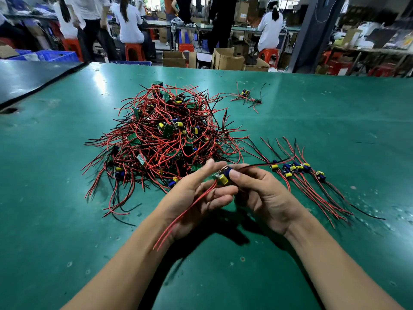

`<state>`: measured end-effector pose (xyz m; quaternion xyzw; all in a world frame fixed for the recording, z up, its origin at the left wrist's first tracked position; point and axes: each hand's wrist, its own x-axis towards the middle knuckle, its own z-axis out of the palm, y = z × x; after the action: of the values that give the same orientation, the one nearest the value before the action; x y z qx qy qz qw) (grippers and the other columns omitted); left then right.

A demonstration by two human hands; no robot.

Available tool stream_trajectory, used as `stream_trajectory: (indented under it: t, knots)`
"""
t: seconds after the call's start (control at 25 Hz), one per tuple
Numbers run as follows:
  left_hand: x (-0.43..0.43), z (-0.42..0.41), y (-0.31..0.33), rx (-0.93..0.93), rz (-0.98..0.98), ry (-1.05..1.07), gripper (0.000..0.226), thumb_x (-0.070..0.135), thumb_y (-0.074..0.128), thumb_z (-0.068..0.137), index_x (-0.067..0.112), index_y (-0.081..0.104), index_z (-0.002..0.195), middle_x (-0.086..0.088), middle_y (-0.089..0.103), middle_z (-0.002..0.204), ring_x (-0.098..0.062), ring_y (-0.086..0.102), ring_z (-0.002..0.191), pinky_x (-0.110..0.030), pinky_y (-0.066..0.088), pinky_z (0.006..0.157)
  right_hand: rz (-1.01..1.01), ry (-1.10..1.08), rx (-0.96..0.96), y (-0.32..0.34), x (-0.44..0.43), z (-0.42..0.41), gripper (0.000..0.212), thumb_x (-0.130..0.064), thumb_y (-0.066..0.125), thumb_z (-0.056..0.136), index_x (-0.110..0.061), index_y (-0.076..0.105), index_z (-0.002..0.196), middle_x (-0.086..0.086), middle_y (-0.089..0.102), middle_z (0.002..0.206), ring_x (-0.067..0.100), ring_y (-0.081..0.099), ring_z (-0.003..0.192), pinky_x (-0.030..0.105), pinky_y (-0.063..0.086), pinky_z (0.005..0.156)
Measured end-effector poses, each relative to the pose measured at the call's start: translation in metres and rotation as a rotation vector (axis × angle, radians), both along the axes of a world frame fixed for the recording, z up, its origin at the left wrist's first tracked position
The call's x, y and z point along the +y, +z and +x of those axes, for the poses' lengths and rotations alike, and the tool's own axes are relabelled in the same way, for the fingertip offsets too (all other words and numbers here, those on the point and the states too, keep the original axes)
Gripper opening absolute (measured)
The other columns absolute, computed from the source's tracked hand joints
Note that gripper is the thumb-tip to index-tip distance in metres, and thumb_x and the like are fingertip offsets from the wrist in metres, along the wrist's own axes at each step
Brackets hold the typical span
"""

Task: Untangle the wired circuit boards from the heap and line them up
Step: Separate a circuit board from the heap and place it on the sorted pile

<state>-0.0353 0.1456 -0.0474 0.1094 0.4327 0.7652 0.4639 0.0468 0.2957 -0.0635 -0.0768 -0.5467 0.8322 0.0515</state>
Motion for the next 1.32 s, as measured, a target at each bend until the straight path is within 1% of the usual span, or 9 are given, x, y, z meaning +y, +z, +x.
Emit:
stream_trajectory:
  t: [0.12, 0.28, 0.52, 0.72, 0.8, 0.88, 1.0, 1.16, 1.32]
  knots:
    - [-0.002, -0.001, 0.003, -0.161, 0.106, 0.009, 0.033, 0.026, 0.051, 0.093, 0.007, 0.075, 0.104, -0.016, 0.075, 0.094, -0.022, 0.074, 0.067, -0.027, 0.059, 0.052, -0.125, -0.127, 0.051, 0.004, -0.002, -0.003, 0.036, -0.035, 0.093, 0.061, -0.018, 0.077, 0.088, 0.0, 0.064, 0.087, 0.011, 0.048, 0.066, 0.023, 0.039, 0.062]
    - [0.003, 0.009, -0.002, 0.117, 0.025, 0.119, 0.029, 0.015, 0.064, 0.086, 0.015, 0.07, 0.114, -0.004, 0.074, 0.107, -0.017, 0.069, 0.063, -0.023, 0.055, 0.053, -0.239, -0.201, 0.043, 0.006, -0.008, -0.004, 0.013, -0.027, 0.08, 0.068, -0.02, 0.076, 0.079, -0.004, 0.066, 0.078, 0.004, 0.048, 0.053, 0.017, 0.039, 0.047]
    - [0.002, 0.006, 0.003, 0.215, 0.021, 0.237, 0.031, 0.041, 0.07, 0.073, 0.022, 0.079, 0.096, 0.001, 0.073, 0.086, -0.006, 0.061, 0.062, -0.018, 0.046, 0.054, -0.148, 0.002, 0.074, 0.003, -0.007, 0.001, 0.039, -0.018, 0.087, 0.065, -0.019, 0.078, 0.103, -0.002, 0.071, 0.087, 0.007, 0.058, 0.061, 0.019, 0.048, 0.056]
    - [-0.001, 0.001, 0.005, 0.11, 0.129, 0.197, 0.033, 0.04, 0.068, 0.075, 0.025, 0.077, 0.103, 0.003, 0.067, 0.091, -0.007, 0.055, 0.055, -0.018, 0.044, 0.048, -0.057, 0.025, -0.001, 0.006, 0.0, 0.003, 0.027, -0.018, 0.08, 0.067, -0.019, 0.081, 0.094, -0.002, 0.071, 0.085, 0.004, 0.057, 0.058, 0.011, 0.043, 0.048]
    - [-0.002, 0.004, 0.006, 0.142, 0.123, 0.128, 0.029, 0.041, 0.065, 0.078, 0.024, 0.079, 0.098, 0.003, 0.069, 0.085, -0.007, 0.053, 0.054, -0.018, 0.044, 0.05, -0.058, 0.009, -0.039, 0.006, 0.001, 0.0, 0.025, -0.024, 0.078, 0.078, -0.016, 0.079, 0.102, 0.003, 0.068, 0.093, 0.01, 0.057, 0.066, 0.014, 0.045, 0.057]
    - [0.0, 0.009, 0.005, 0.231, 0.031, 0.075, 0.03, 0.041, 0.065, 0.077, 0.019, 0.08, 0.092, -0.001, 0.071, 0.084, -0.007, 0.057, 0.058, -0.017, 0.045, 0.051, -0.019, 0.034, -0.064, 0.004, -0.001, -0.001, 0.044, -0.039, 0.077, 0.08, -0.013, 0.075, 0.114, 0.009, 0.066, 0.108, 0.02, 0.056, 0.083, 0.03, 0.043, 0.078]
    - [0.005, 0.014, -0.004, 0.317, -0.1, 0.094, 0.028, 0.03, 0.068, 0.082, 0.004, 0.077, 0.088, -0.016, 0.072, 0.082, -0.023, 0.066, 0.068, -0.029, 0.055, 0.063, 0.028, 0.053, -0.062, 0.002, -0.004, -0.002, 0.049, -0.05, 0.075, 0.076, -0.015, 0.076, 0.11, 0.015, 0.066, 0.107, 0.026, 0.058, 0.091, 0.049, 0.044, 0.092]
    - [0.003, 0.013, -0.013, 0.407, -0.18, 0.109, 0.025, 0.019, 0.065, 0.09, -0.004, 0.073, 0.083, -0.017, 0.068, 0.068, -0.023, 0.062, 0.053, -0.026, 0.051, 0.053, 0.047, 0.011, -0.071, 0.001, -0.005, -0.004, 0.033, -0.035, 0.083, 0.068, -0.014, 0.078, 0.094, 0.012, 0.071, 0.088, 0.02, 0.066, 0.075, 0.032, 0.053, 0.076]
    - [0.006, 0.011, -0.018, 0.554, -0.242, 0.12, 0.021, 0.014, 0.064, 0.092, 0.002, 0.074, 0.078, -0.011, 0.057, 0.061, -0.014, 0.047, 0.048, -0.024, 0.038, 0.05, 0.021, -0.078, -0.109, -0.002, -0.005, -0.006, 0.029, -0.029, 0.088, 0.064, -0.014, 0.071, 0.081, 0.013, 0.063, 0.078, 0.026, 0.058, 0.067, 0.038, 0.049, 0.069]
